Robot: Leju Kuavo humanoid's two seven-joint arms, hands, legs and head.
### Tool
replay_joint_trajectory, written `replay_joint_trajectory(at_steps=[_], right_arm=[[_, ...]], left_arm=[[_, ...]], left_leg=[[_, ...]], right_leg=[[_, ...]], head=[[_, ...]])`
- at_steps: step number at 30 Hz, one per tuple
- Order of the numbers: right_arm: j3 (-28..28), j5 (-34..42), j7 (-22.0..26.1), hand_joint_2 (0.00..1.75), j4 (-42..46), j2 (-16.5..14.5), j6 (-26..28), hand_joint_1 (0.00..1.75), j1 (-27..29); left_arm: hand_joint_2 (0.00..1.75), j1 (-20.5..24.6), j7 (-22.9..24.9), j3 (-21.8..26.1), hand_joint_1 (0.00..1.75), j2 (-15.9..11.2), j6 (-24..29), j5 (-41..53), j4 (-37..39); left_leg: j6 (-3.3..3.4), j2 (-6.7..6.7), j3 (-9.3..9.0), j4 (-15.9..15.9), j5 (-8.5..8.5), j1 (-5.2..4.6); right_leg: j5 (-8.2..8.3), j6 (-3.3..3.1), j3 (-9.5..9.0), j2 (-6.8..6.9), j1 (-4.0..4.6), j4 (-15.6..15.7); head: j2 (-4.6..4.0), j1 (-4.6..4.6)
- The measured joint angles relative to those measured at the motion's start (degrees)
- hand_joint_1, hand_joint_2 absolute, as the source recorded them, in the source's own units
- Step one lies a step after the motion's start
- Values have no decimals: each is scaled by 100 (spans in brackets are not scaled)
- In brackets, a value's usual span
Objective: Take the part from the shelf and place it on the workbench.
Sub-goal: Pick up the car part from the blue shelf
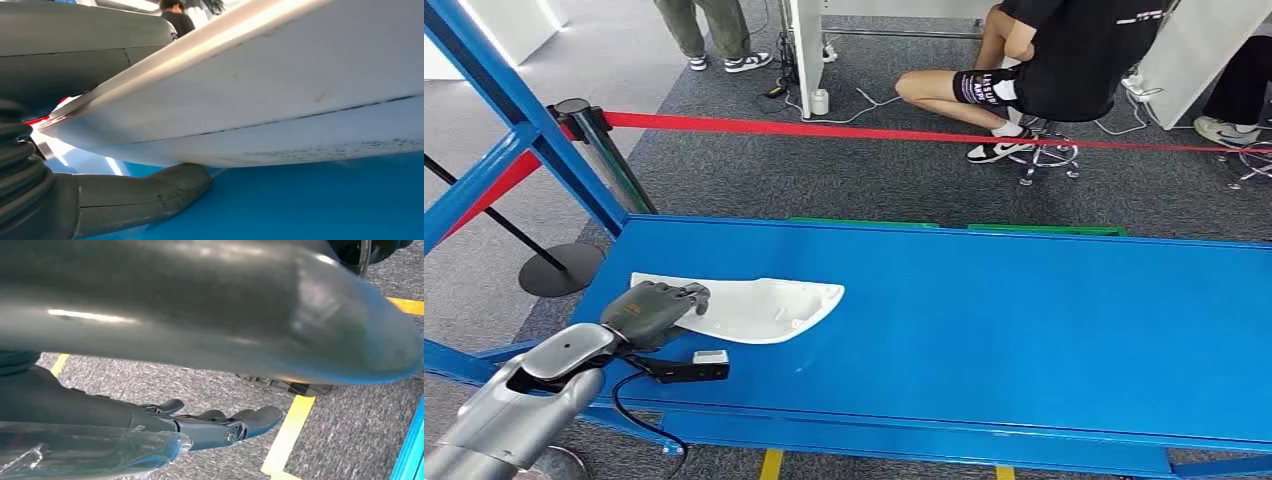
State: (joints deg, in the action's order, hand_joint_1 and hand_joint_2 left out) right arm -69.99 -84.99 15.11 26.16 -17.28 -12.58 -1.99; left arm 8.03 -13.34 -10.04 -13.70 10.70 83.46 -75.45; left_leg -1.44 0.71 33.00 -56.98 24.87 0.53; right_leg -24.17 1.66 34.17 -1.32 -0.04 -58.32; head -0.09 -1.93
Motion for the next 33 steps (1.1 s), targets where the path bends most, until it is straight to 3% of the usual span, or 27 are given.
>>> replay_joint_trajectory(at_steps=[15, 24, 33], right_arm=[[0, 1, -3, 0, 156, -52, -69, 0, 8], [-2, 80, 1, 0, 314, -84, -113, 0, 9], [-2, 201, 28, 0, 358, -96, -40, 0, 8]], left_arm=[[175, -478, 30, -26, 175, 328, 80, 40, -841], [175, -1169, -203, -52, 175, 735, 47, -463, -2057], [175, -1496, -175, -134, 175, 1002, 182, -343, -2645]], left_leg=[[0, -4, 15, 0, 1, 0], [5, -5, 25, 0, 7, -1], [10, -4, 28, -2, 11, -11]], right_leg=[[0, 0, 21, -8, 1, 0], [-4, 6, 30, -8, -5, 1], [-6, 11, 29, -7, -12, 2]], head=[[0, -1], [0, 0], [0, -1]])
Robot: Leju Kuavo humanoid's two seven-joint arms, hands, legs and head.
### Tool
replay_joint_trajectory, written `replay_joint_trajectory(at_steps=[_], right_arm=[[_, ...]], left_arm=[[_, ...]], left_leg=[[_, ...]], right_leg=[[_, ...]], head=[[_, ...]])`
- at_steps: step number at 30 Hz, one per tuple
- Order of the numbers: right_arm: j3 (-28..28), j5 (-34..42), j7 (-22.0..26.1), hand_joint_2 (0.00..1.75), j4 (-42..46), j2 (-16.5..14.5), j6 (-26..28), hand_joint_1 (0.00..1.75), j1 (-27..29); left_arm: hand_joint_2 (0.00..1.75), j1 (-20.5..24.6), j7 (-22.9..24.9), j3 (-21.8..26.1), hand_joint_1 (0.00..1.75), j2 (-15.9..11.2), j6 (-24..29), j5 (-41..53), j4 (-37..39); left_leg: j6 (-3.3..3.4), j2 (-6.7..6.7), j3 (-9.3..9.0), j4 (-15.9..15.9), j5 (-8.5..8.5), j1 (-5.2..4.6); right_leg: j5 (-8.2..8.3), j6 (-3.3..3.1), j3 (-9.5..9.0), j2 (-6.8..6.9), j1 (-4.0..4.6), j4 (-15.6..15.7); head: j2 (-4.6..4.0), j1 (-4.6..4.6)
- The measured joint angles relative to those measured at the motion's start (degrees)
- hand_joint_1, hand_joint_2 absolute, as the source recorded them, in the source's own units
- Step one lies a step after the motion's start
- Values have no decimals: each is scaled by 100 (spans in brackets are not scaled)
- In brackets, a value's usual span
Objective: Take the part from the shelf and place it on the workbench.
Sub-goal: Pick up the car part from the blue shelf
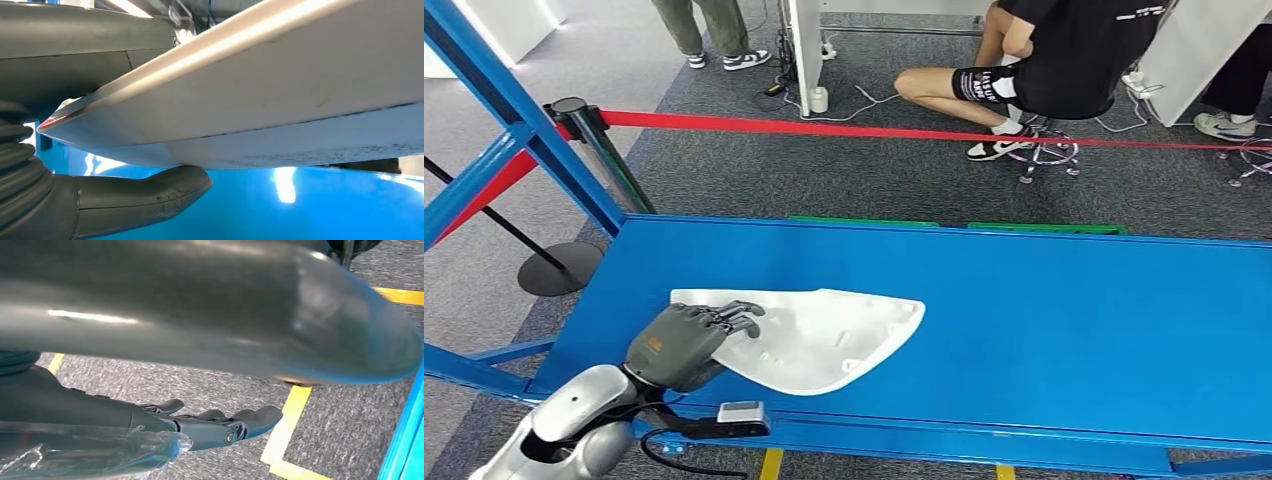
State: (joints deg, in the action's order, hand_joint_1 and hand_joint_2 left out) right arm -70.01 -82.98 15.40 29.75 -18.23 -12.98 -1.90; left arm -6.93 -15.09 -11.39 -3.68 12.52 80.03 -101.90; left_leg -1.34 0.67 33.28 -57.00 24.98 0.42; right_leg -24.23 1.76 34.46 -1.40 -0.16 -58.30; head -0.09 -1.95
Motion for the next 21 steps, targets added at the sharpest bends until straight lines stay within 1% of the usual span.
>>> replay_joint_trajectory(at_steps=[4, 7, 10, 11, 12, 13, 14, 15, 17, 18, 19, 20, 21], right_arm=[[1, 155, 16, 0, -3, -5, 112, 0, -3], [39, 216, -25, 0, -34, -11, 228, 0, -7], [148, 282, -89, 0, -104, -14, 403, 0, -26], [194, 342, -154, 0, -162, -14, 541, 0, -40], [246, 419, -237, 0, -241, -14, 731, 0, -61], [312, 502, -324, 0, -347, -13, 954, 0, -87], [391, 584, -397, 0, -473, -12, 1189, 0, -120], [474, 659, -450, 0, -594, -8, 1388, 0, -154], [656, 804, -520, 0, -818, 5, 1660, 0, -215], [742, 865, -542, 0, -902, 14, 1729, 0, -237], [822, 915, -556, 0, -969, 22, 1771, 0, -253], [887, 950, -564, 0, -1014, 29, 1788, 0, -265], [945, 979, -569, 0, -1050, 34, 1798, 0, -276]], left_arm=[[175, -177, 235, -214, 175, 268, 79, 370, -356], [175, -213, 426, -407, 175, 534, 97, 464, -575], [175, -210, 492, -540, 175, 843, 145, 316, -765], [175, -206, 458, -558, 175, 951, 162, 148, -834], [175, -199, 387, -560, 175, 1051, 173, -83, -906], [175, -191, 271, -540, 175, 1153, 179, -358, -973], [175, -185, 125, -505, 175, 1241, 187, -629, -1029], [175, -188, -28, -457, 175, 1324, 202, -834, -1063], [175, -239, -336, -325, 175, 1465, 254, -1071, -1085], [175, -281, -466, -260, 175, 1523, 285, -1129, -1086], [175, -325, -570, -200, 175, 1573, 310, -1180, -1086], [175, -363, -634, -153, 175, 1616, 330, -1218, -1086], [175, -395, -673, -109, 175, 1657, 344, -1243, -1087]], left_leg=[[23, 1, 0, -5, 9, -28], [61, 1, 2, -10, 15, -62], [112, 0, 7, -24, 14, -99], [136, 0, 6, -23, 0, -109], [166, -7, 0, 7, -33, -95], [195, -16, -9, 44, -75, -78], [221, -26, -13, 82, -108, -57], [238, -38, -14, 115, -136, -36], [244, -60, 4, 121, -156, -33], [237, -70, 16, 120, -166, -32], [224, -78, 28, 118, -178, -27], [207, -80, 43, 113, -192, -18], [183, -77, 60, 102, -206, -3]], right_leg=[[1, 21, -1, 3, -29, 1], [3, 55, -2, 3, -62, 3], [17, 106, -8, 1, -100, 12], [33, 131, -14, -2, -110, 24], [38, 154, -14, -5, -114, 34], [1, 176, 0, 4, -109, 13], [-110, 191, 44, 18, -102, -90], [-286, 200, 128, 40, -97, -306], [-730, 224, 385, 78, -101, -1052], [-872, 237, 482, 86, -107, -1384], [-914, 251, 497, 91, -113, -1550], [-838, 265, 391, 95, -120, -1460], [-682, 280, 174, 100, -133, -1146]], head=[[0, -1], [0, 0], [0, -1], [0, -3], [0, -3], [0, 2], [0, 12], [0, 23], [0, 34], [0, 33], [0, 32], [0, 32], [0, 32]])
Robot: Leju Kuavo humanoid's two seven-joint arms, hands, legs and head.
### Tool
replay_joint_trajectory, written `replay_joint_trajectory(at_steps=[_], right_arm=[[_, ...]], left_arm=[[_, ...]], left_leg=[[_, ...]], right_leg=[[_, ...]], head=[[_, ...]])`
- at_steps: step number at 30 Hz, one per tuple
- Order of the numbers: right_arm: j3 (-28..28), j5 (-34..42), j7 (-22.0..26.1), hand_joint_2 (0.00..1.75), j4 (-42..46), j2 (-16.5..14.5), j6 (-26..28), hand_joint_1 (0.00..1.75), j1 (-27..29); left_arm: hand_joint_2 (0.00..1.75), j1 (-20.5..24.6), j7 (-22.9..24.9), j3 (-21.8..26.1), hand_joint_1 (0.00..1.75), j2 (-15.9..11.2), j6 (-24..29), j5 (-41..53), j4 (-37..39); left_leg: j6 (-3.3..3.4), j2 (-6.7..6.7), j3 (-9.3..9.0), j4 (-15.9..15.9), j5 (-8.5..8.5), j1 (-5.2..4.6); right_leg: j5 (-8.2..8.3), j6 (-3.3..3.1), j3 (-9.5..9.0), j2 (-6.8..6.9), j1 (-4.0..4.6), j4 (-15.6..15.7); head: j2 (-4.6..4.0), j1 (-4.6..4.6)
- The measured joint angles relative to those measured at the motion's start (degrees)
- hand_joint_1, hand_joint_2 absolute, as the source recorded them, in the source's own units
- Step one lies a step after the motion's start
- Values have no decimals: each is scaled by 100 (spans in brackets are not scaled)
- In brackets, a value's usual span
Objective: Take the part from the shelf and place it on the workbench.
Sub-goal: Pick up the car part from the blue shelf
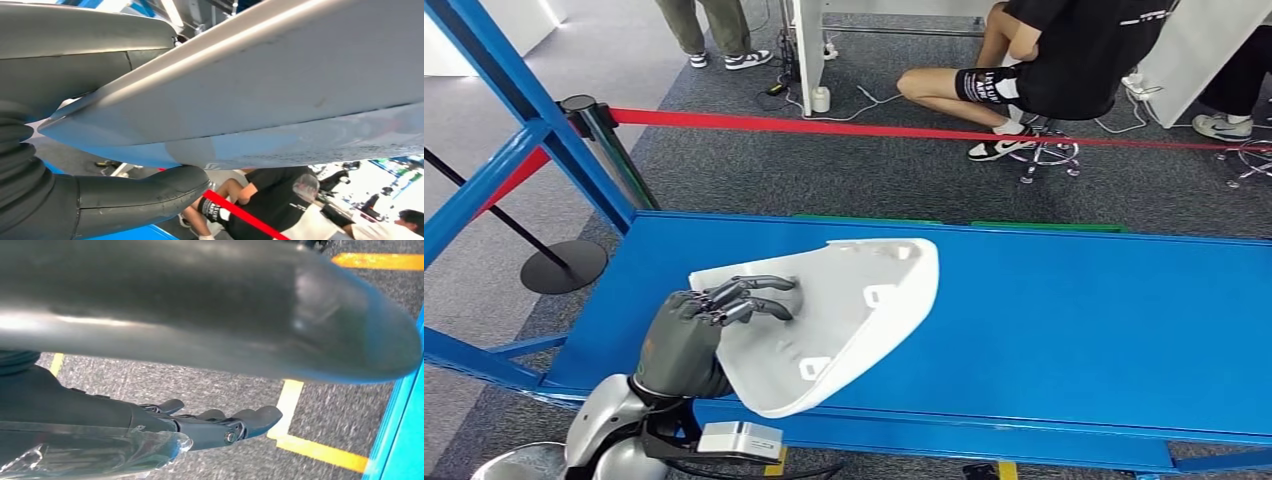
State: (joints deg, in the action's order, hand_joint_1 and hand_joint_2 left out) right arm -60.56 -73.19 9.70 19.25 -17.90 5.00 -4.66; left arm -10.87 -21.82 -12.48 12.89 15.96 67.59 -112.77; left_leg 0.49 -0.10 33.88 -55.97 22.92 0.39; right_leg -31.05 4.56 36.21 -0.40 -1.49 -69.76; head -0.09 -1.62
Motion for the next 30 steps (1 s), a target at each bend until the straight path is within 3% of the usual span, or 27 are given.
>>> replay_joint_trajectory(at_steps=[2, 3, 4, 7, 9, 11, 12, 13, 14, 15, 17, 19, 20, 22, 23, 24, 26, 27, 28, 29, 30], right_arm=[[94, 37, -7, 0, -45, 4, -11, 0, -18], [132, 50, -13, 0, -64, 3, -21, 0, -23], [164, 61, -17, 0, -77, 1, -31, 0, -27], [226, 142, -15, 0, -111, -1, -69, 0, -36], [290, 235, 19, 0, -144, -1, -75, 0, -45], [406, 338, 46, 0, -188, 1, -58, 0, -52], [484, 399, 30, 0, -211, 4, -45, 0, -53], [574, 466, -9, 0, -231, 7, -30, 0, -52], [671, 527, -57, 0, -247, 10, -17, 0, -51], [767, 575, -103, 0, -257, 13, -9, 0, -51], [932, 640, -158, 0, -273, 13, -10, 0, -61], [1069, 708, -222, 0, -279, 15, -85, 0, -74], [1144, 751, -272, 0, -280, 20, -168, 0, -78], [1293, 830, -370, 0, -280, 34, -342, 0, -75], [1356, 860, -407, 0, -280, 42, -401, 0, -71], [1406, 887, -433, 0, -279, 46, -425, 0, -67], [1486, 936, -461, 0, -274, 48, -432, 0, -67], [1517, 952, -463, 0, -272, 49, -429, 0, -69], [1544, 961, -463, 0, -270, 51, -425, 0, -69], [1565, 966, -463, 0, -269, 53, -421, 0, -69], [1580, 967, -464, 0, -269, 55, -419, 0, -70]], left_arm=[[175, -55, -20, 77, 175, 74, 20, -24, -15], [175, -79, -26, 110, 175, 109, 29, -28, -29], [175, -99, -32, 134, 175, 137, 41, -32, -44], [175, -166, -44, 213, 175, 204, 91, -56, -86], [175, -230, -80, 275, 175, 238, 140, -77, -134], [175, -281, -184, 302, 175, 251, 171, -135, -170], [175, -304, -259, 304, 175, 254, 172, -190, -177], [175, -324, -338, 299, 175, 257, 164, -254, -178], [175, -339, -410, 285, 175, 259, 156, -308, -178], [175, -346, -460, 265, 175, 260, 149, -343, -178], [175, -347, -509, 227, 175, 261, 139, -388, -179], [175, -345, -547, 201, 175, 260, 107, -468, -180], [175, -341, -570, 172, 175, 259, 80, -519, -180], [175, -325, -599, 88, 175, 257, 14, -615, -180], [175, -316, -603, 36, 175, 257, -16, -656, -180], [175, -309, -603, -6, 175, 256, -47, -697, -180], [175, -310, -601, -59, 175, 252, -100, -758, -180], [175, -313, -600, -71, 175, 250, -116, -778, -180], [175, -315, -599, -80, 175, 248, -127, -790, -180], [175, -315, -598, -89, 175, 246, -130, -799, -179], [175, -315, -598, -97, 175, 245, -131, -806, -179]], left_leg=[[-72, 13, 42, -38, -24, 20], [-114, 20, 58, -61, -38, 20], [-155, 25, 77, -79, -60, 14], [-255, 23, 137, -111, -92, 24], [-295, 20, 265, -381, 226, 30], [-311, 20, 504, -1068, 775, 21], [-308, 20, 606, -1432, 972, 16], [-294, 21, 642, -1667, 1049, 12], [-271, 23, 587, -1722, 1011, 6], [-236, 39, 416, -1555, 880, -1], [-132, 223, -146, -809, 650, -20], [-77, 429, -553, -185, 629, -30], [-69, 459, -611, -63, 652, -39], [-53, 341, -568, -12, 572, -33], [-25, 264, -527, 4, 511, -19], [2, 183, -476, 23, 445, -3], [37, 19, -358, 33, 333, -1], [39, -67, -301, 31, 284, -7], [37, -154, -244, 28, 234, -12], [30, -237, -186, 26, 186, -14], [18, -315, -129, 22, 140, -14]], right_leg=[[229, 29, -494, -10, -14, 799], [283, 7, -630, -28, -14, 1034], [282, -37, -666, -53, -5, 1120], [344, -230, -530, -107, 13, 1063], [433, -334, -425, -130, 11, 1063], [539, -392, -302, -156, 25, 1062], [592, -403, -228, -172, 37, 1060], [643, -405, -155, -195, 49, 1058], [696, -400, -84, -227, 61, 1056], [751, -391, -16, -271, 71, 1056], [864, -366, 101, -384, 85, 1054], [976, -317, 178, -498, 82, 1065], [1035, -276, 200, -553, 74, 1088], [1145, -192, 242, -644, 64, 1158], [1101, -162, 286, -587, 73, 1143], [945, -140, 356, -470, 86, 1030], [370, -100, 542, -153, 97, 420], [122, -75, 623, -63, 92, 12], [2, -53, 653, -16, 87, -325], [24, -36, 606, 8, 83, -503], [155, -22, 455, 29, 77, -464]], head=[[0, 2], [0, -4], [0, -11], [0, -32], [0, -51], [0, -76], [0, -84], [0, -85], [0, -84], [0, -84], [0, -84], [0, -83], [0, -89], [0, -102], [0, -94], [0, -76], [0, -44], [0, -36], [0, -34], [0, -33], [0, -31]])
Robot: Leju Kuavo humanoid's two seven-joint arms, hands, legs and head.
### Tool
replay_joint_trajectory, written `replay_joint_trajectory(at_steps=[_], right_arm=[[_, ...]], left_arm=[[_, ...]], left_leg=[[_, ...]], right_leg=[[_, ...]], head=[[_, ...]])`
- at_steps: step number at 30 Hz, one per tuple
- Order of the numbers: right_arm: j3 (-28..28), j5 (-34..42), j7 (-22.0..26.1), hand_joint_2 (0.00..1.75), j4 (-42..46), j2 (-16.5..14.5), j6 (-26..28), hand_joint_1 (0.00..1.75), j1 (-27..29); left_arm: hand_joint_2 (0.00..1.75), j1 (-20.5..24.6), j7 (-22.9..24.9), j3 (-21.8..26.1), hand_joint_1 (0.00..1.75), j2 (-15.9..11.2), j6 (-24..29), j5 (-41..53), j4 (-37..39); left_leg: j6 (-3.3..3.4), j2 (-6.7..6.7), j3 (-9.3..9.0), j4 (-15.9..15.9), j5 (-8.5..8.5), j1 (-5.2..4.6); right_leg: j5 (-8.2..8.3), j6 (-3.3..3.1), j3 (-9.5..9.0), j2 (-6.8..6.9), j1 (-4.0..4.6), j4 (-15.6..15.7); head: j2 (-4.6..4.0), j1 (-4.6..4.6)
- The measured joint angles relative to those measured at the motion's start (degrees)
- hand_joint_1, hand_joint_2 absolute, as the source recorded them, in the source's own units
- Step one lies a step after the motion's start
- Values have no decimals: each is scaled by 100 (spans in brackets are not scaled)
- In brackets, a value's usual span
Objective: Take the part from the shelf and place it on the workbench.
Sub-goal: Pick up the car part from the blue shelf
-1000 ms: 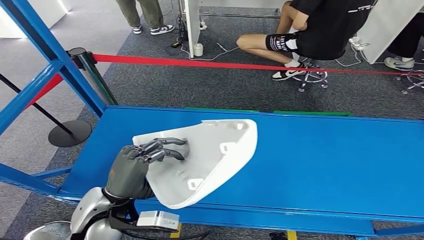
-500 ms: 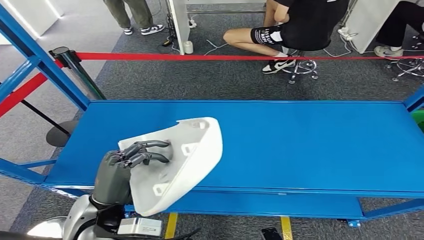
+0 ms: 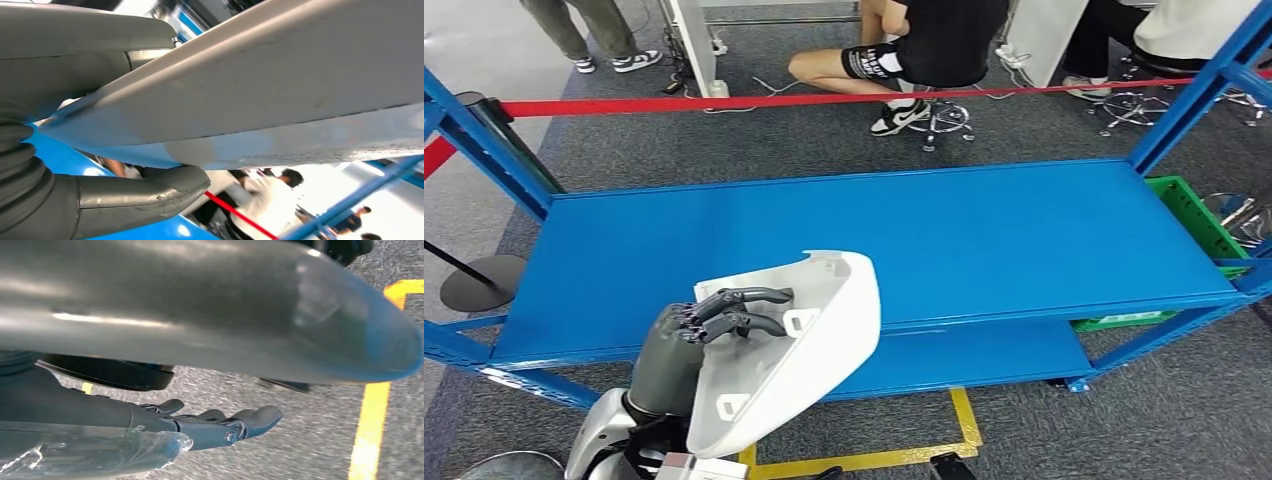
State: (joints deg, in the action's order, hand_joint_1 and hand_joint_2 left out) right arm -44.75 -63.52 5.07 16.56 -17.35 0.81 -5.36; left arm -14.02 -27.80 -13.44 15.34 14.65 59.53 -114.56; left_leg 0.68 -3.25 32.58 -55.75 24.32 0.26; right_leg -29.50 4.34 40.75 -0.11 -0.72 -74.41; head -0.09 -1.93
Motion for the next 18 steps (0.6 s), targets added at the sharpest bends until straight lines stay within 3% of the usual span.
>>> replay_joint_trajectory(at_steps=[2, 4, 5, 7, 8, 9, 11, 12, 13, 14, 15, 16, 18], right_arm=[[20, 2, -1, 0, 4, 3, 3, 0, -11], [48, 4, 2, 0, 12, 3, 4, 0, -20], [62, 4, 3, 0, 15, 2, 4, 0, -19], [81, 7, 2, 0, 16, 1, 4, 0, -7], [85, 13, -2, 0, 19, 0, 4, 0, -3], [90, 21, -4, 0, 27, -1, 2, 0, -5], [97, 50, -3, 0, 57, -3, -8, 0, -9], [99, 68, -1, 0, 77, -3, -14, 0, -7], [99, 96, 5, 0, 95, -3, -10, 0, 1], [105, 137, 13, 0, 113, -3, 4, 0, 14], [121, 193, 23, 0, 127, -3, 26, 0, 30], [147, 257, 35, 0, 138, -4, 50, 0, 45], [218, 390, 56, 0, 155, -11, 89, 0, 64]], left_arm=[[175, 1, 0, -10, 175, 0, 2, -6, -1], [175, 2, 0, -27, 175, -2, 7, -7, -5], [175, 3, 0, -40, 175, -4, 8, -8, -7], [175, 5, 2, -65, 175, -10, -7, -14, -10], [175, 5, 6, -73, 175, -12, -32, -29, -11], [175, 3, 13, -76, 175, -14, -64, -49, -11], [175, 0, 34, -74, 175, -15, -140, -102, -12], [175, -1, 52, -69, 175, -15, -173, -118, -12], [175, -1, 74, -64, 175, -15, -209, -128, -12], [175, -2, 96, -58, 175, -15, -250, -132, -12], [175, -2, 113, -52, 175, -14, -284, -137, -13], [175, -2, 123, -46, 175, -13, -317, -149, -14], [175, -2, 123, -37, 175, -10, -373, -188, -31]], left_leg=[[-46, -125, 100, -22, -81, -7], [-104, -213, 156, -61, -147, -30], [-128, -254, 166, -74, -181, -41], [-177, -324, 179, -79, -237, -32], [-215, -253, 204, -113, -171, -18], [-250, -127, 249, -224, -5, -9], [-291, 183, 410, -768, 568, 0], [-285, 253, 499, -1136, 832, -5], [-270, 281, 555, -1447, 990, -13], [-245, 290, 542, -1615, 1007, -24], [-209, 299, 448, -1612, 911, -37], [-163, 334, 263, -1420, 745, -51], [-50, 554, -274, -685, 526, -77]], right_leg=[[217, 30, -600, 156, -4, 679], [143, -14, -1141, 345, 24, 1472], [72, -62, -1233, 381, 43, 1664], [112, -196, -1164, 298, 56, 1701], [160, -255, -1118, 243, 53, 1693], [222, -311, -1060, 189, 45, 1693], [372, -385, -906, 63, 37, 1694], [447, -400, -808, -6, 42, 1691], [518, -406, -711, -80, 50, 1688], [590, -407, -617, -152, 58, 1684], [660, -405, -527, -222, 65, 1682], [731, -399, -444, -295, 70, 1681], [869, -372, -303, -434, 73, 1678]], head=[[0, -1], [0, -12], [1, -22], [1, -43], [1, -42], [0, -45], [0, -60], [0, -67], [0, -71], [0, -71], [0, -70], [0, -69], [0, -68]])
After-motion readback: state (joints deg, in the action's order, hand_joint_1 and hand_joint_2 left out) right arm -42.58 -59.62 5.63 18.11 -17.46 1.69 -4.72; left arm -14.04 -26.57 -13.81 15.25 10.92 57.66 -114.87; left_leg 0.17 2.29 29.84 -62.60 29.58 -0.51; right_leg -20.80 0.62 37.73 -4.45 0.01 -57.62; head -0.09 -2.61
